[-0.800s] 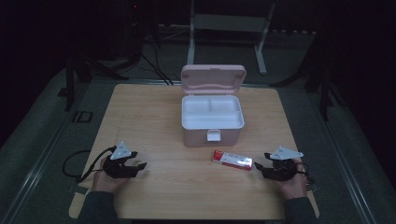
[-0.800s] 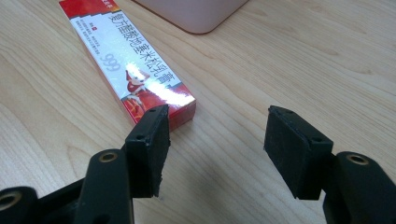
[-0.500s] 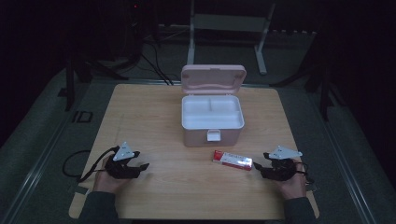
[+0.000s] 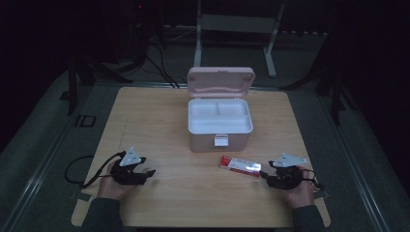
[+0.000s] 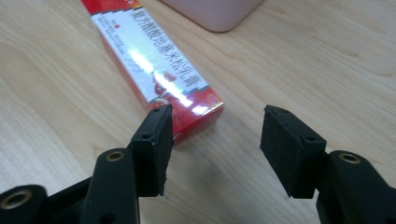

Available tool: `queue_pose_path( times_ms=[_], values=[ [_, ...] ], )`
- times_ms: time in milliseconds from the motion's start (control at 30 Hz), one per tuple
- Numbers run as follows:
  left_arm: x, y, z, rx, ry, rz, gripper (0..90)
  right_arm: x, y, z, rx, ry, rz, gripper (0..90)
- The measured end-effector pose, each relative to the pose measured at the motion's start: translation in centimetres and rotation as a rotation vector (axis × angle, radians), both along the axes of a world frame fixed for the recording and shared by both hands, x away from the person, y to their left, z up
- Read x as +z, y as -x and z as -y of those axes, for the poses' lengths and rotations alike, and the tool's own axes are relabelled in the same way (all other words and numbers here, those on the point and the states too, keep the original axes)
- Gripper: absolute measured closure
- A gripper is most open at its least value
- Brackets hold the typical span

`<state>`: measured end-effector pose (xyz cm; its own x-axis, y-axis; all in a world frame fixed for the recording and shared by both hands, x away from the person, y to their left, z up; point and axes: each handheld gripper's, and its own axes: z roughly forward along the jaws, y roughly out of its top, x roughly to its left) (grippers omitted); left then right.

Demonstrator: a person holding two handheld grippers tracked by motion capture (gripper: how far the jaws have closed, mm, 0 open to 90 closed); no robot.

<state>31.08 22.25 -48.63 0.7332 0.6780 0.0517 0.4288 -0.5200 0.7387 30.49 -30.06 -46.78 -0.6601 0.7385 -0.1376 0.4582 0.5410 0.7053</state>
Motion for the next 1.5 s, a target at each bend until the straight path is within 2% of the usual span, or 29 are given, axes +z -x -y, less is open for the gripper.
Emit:
queue_pose_path(
  times_ms=[333,433,600,900,1033,1067,1100,1133,1167,1200,1233,1300,1367,1433,1500],
  values=[
    [0.0,0.0,0.2,-0.012,-0.001,-0.001,36.1,-0.6,0.3,-1.1,0.022,0.023,-0.035,40.9],
    [0.0,0.0,0.2,-0.016,-0.006,-0.002,36.1,-0.8,-0.2,-1.4,0.025,0.045,-0.043,43.2],
    [-0.1,-0.1,0.3,-0.018,-0.003,-0.004,36.1,-1.0,-0.8,-1.6,0.039,0.051,-0.057,47.9],
    [0.0,-0.1,0.3,-0.022,-0.001,-0.002,36.1,-0.8,-2.0,-2.3,0.073,0.028,-0.053,54.7],
    [-0.1,-0.1,0.4,-0.023,0.000,-0.003,36.1,-0.8,-2.4,-3.0,0.088,0.026,-0.056,54.7],
    [-0.1,-0.1,0.4,-0.023,-0.003,-0.004,36.1,-0.9,-2.6,-3.4,0.109,-0.007,-0.069,55.3],
    [-0.1,-0.1,0.4,-0.023,-0.003,-0.004,36.1,-0.9,-2.8,-3.6,0.113,-0.028,-0.079,55.0],
    [-0.1,-0.1,0.4,-0.023,-0.003,-0.005,36.1,-0.9,-2.8,-3.6,0.113,-0.028,-0.079,55.0],
    [-0.1,-0.1,0.4,-0.023,-0.004,-0.005,36.0,-1.0,-2.9,-3.9,0.115,-0.020,-0.076,52.4],
    [-0.1,-0.1,0.4,-0.024,-0.002,-0.003,36.1,-1.2,-3.1,-4.5,0.104,0.021,-0.062,46.6],
    [-0.1,-0.1,0.4,-0.024,-0.002,-0.003,36.1,-1.2,-3.1,-4.5,0.104,0.021,-0.062,46.6],
    [-0.1,-0.1,0.4,-0.026,0.001,-0.001,36.0,-1.1,-3.6,-4.9,0.088,0.019,-0.075,40.3],
    [-0.1,-0.1,0.4,-0.026,0.001,-0.001,36.0,-1.1,-3.9,-5.0,0.084,0.019,-0.083,40.3],
    [-0.1,-0.1,0.4,-0.026,-0.001,-0.003,36.0,-1.1,-4.5,-5.1,0.083,-0.010,-0.099,42.2],
    [-0.1,-0.1,0.4,-0.027,0.000,-0.002,36.0,-1.1,-4.7,-5.2,0.085,-0.018,-0.107,42.6]
  ],
)
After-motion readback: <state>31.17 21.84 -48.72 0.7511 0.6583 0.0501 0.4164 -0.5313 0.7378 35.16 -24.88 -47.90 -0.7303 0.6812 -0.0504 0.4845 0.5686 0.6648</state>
